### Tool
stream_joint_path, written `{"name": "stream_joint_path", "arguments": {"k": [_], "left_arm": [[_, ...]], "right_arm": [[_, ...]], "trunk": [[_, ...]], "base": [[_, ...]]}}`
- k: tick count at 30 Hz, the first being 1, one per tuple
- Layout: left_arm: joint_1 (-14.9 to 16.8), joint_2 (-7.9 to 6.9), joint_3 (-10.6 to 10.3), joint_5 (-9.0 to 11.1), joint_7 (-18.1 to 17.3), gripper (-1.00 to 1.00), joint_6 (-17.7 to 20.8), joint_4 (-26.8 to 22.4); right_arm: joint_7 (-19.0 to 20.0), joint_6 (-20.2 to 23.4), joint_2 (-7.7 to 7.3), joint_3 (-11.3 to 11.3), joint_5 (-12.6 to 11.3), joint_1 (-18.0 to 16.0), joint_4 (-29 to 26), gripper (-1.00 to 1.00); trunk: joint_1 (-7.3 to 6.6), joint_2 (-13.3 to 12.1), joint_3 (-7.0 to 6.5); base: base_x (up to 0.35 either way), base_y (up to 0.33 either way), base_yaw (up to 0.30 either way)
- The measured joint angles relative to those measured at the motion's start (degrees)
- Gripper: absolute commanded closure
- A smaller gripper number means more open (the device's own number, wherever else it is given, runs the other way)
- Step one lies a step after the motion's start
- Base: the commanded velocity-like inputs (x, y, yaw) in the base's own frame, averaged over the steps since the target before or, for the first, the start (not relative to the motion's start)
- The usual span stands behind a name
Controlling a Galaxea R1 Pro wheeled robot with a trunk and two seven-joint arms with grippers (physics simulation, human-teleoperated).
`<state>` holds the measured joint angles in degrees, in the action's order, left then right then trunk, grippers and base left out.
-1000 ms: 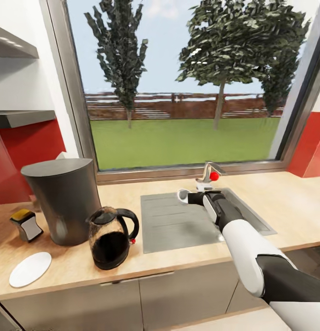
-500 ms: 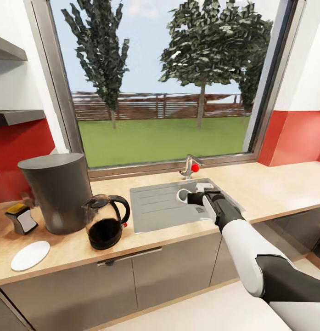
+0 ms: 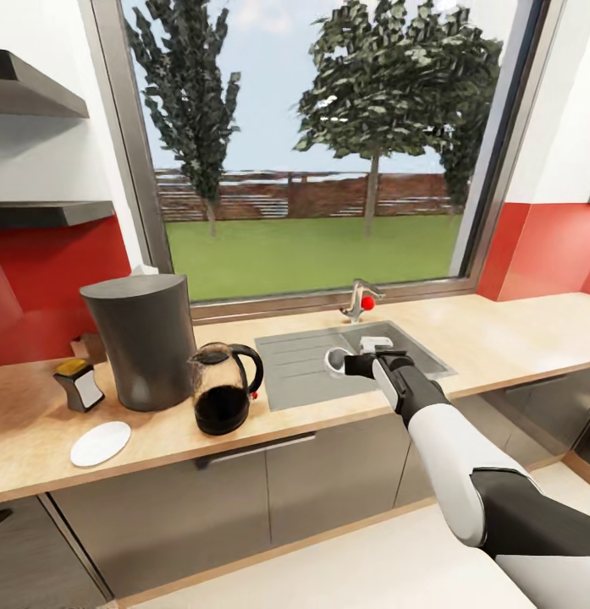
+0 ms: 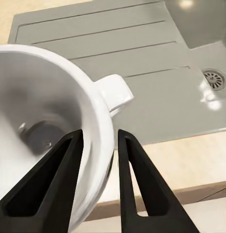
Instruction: Set up a coffee station on the kitchen countertop: keep the coffee maker on the countertop, move the bottle of coffee from the kitchen shelf to the counter next to the coffee maker, place a paper coffee filter on top of the coffee maker, put the saucer next to the coffee maker with the coffee cup on the saucer, and place the electric kettle next to the coffee maker.
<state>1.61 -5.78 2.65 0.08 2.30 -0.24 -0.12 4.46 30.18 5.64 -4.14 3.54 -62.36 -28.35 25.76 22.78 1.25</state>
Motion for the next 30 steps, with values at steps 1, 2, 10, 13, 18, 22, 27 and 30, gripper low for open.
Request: {"name": "stream_joint_path", "arguments": {"k": [1, 2, 10, 13, 18, 22, 27, 30], "left_arm": [[0.01, 0.02, 0.00, 0.00, 0.00, -1.00, 0.00, 0.01], [0.01, 0.00, 0.00, -0.05, -0.01, -1.00, 0.00, 0.01], [0.02, -0.16, 0.08, 0.00, -0.01, -1.00, 0.00, -0.06], [0.02, -0.23, 0.10, 0.00, 0.01, -1.00, 0.00, -0.06], [0.02, -0.21, 0.14, 0.00, -0.01, -1.00, 0.00, -0.06], [0.03, -0.27, 0.09, 0.00, -0.01, -1.00, 0.00, -0.05], [0.03, -0.29, 0.07, -0.10, -0.01, -1.00, 0.00, -0.05], [0.02, -0.23, 0.03, -0.15, 0.01, -1.00, 0.00, -0.06]], "right_arm": [[0.00, -0.03, -0.16, -0.03, 0.06, 0.00, -0.02, 1.00], [-0.01, -0.05, -0.44, -0.06, 0.12, 0.00, -0.03, 1.00], [10.26, 2.20, -3.96, 0.13, -0.13, 0.01, 1.88, 1.00], [18.25, 3.97, -4.07, 0.33, 0.91, 0.02, 6.34, 1.00], [30.05, 4.63, -3.81, 2.08, 7.42, 0.00, 15.52, 1.00], [42.06, 4.60, -2.20, 2.74, 12.43, 0.02, 24.07, 1.00], [43.62, 4.46, 3.08, 2.76, 13.24, 0.20, 27.04, 1.00], [43.73, 4.37, 4.34, 2.74, 13.48, 0.25, 27.12, 1.00]], "trunk": [[-0.01, 0.02, 0.00], [-0.01, 0.01, 0.00], [-0.01, 0.01, 0.01], [-0.01, 0.01, 0.01], [-0.01, 0.01, 0.01], [-0.01, 0.02, 0.01], [-0.01, 0.01, 0.00], [0.00, 0.01, 0.00]], "base": [[0.000, 0.000, 0.000], [0.000, 0.000, 0.000], [0.000, 0.000, 0.000], [0.000, 0.000, 0.000], [0.000, 0.000, 0.000], [0.000, 0.000, 0.000], [0.000, 0.016, 0.000], [-0.037, 0.222, 0.000]]}}
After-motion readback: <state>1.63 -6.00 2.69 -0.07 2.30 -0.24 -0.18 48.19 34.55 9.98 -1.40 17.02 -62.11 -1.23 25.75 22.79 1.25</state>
